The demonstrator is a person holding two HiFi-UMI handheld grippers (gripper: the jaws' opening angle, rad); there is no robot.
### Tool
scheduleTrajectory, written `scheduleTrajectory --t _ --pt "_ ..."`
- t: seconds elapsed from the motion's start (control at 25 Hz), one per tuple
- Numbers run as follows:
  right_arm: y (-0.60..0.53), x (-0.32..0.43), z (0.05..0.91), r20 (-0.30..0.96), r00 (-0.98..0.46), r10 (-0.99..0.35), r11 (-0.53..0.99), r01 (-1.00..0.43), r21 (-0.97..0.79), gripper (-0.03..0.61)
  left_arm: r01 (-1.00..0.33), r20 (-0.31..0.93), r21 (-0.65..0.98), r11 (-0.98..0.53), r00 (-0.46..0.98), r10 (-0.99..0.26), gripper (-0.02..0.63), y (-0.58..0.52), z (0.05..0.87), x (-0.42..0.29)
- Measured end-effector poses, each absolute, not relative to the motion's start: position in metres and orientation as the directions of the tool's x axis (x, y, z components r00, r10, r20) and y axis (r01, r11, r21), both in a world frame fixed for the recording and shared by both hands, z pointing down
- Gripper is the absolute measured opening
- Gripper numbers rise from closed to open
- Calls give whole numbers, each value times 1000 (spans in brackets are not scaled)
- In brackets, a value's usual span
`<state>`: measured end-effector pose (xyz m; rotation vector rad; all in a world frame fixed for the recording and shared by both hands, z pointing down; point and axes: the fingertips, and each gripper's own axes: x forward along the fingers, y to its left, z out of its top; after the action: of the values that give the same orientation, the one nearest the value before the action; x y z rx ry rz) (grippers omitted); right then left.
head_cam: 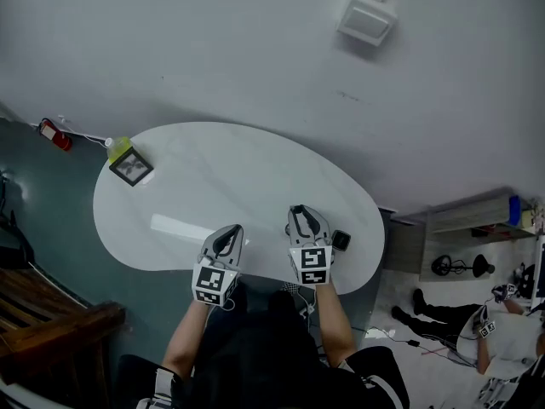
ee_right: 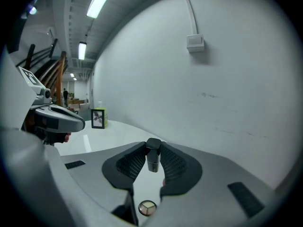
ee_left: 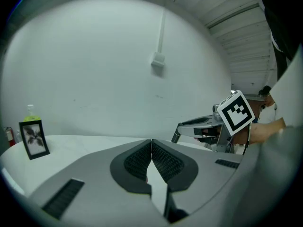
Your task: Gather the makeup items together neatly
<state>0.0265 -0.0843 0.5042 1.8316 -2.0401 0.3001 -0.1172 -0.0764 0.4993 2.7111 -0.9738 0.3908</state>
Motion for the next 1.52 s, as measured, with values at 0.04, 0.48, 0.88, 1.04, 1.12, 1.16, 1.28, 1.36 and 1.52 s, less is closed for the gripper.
scheduleTrajectory --t 0.04,0.48,0.88,1.04,1.12,1.16,1.28,1.36,1.52 --pt "-79 37 505 417 -62 -907 111 -989 94 114 -635 326 129 -761 752 -573 20 -73 500 -107" --pt "-7 152 517 418 140 -898 -103 -989 108 114 -472 339 141 -870 849 -405 20 -31 510 0" --pt "52 232 540 449 262 -854 -244 -965 98 114 -359 369 155 -920 885 -283 20 6 528 76" --pt "64 249 553 469 273 -840 -265 -961 84 114 -337 385 159 -928 887 -256 20 14 537 96" --pt "68 255 562 478 274 -835 -269 -960 81 114 -328 396 162 -931 886 -243 20 17 543 102" --pt "69 256 566 484 272 -832 -271 -960 75 114 -324 402 163 -932 884 -238 20 19 547 105" --pt "73 260 577 501 263 -824 -275 -960 52 114 -320 419 169 -932 880 -226 20 24 557 112" --pt "76 262 588 513 259 -819 -277 -960 42 114 -323 432 178 -929 874 -221 20 27 566 114" --pt "81 267 610 536 251 -806 -279 -960 31 114 -327 463 193 -925 861 -208 20 33 584 117"
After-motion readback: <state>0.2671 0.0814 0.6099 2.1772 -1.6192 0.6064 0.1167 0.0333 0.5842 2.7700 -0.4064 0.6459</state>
